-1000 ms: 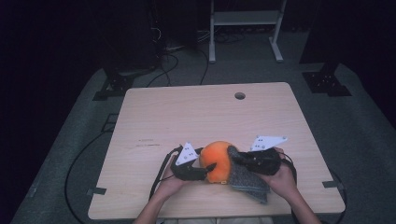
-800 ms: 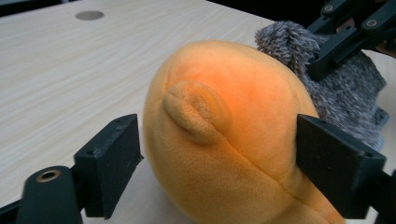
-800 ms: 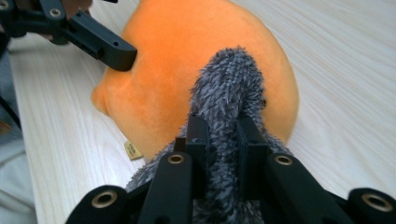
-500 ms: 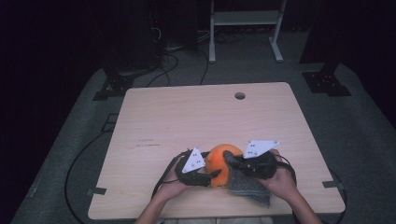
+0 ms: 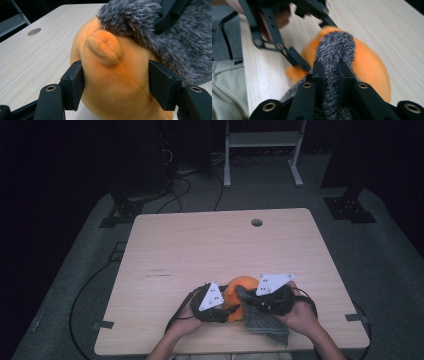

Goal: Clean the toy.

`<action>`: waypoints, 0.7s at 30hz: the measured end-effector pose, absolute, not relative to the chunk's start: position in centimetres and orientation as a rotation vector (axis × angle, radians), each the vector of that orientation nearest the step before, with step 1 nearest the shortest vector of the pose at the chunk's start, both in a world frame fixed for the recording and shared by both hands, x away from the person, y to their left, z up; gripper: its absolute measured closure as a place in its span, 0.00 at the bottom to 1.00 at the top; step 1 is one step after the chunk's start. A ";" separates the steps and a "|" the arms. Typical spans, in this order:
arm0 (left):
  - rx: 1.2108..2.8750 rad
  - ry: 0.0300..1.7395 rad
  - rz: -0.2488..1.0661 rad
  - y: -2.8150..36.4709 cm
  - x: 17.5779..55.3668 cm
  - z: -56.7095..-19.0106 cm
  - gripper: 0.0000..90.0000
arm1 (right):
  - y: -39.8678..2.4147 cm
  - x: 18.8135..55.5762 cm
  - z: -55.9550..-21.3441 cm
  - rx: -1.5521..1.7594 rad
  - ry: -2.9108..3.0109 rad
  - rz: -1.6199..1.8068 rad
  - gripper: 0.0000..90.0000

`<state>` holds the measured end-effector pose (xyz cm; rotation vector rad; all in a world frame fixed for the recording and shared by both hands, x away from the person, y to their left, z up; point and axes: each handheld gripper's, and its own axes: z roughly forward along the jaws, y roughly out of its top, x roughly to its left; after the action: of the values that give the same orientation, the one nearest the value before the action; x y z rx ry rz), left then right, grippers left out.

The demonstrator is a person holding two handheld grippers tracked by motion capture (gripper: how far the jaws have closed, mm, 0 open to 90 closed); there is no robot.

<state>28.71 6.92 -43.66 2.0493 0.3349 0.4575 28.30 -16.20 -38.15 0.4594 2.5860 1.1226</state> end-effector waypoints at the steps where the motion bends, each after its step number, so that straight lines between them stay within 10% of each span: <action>1: 2.046 0.336 0.456 6.9 28.7 -43.7 0.38 | -16.6 28.6 -38.2 0.485 2.588 1.107 0.87; 10: 2.105 0.229 0.555 5.9 27.8 -43.5 0.37 | -15.3 28.1 -37.0 0.406 2.591 1.137 0.87; 21: 1.980 0.445 0.280 7.0 29.8 -43.5 0.24 | -18.5 30.3 -39.3 0.675 2.559 1.272 0.87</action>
<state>29.82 7.02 -43.46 1.9795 0.4447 0.2803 30.31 -18.47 -39.26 0.6751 2.5586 1.2724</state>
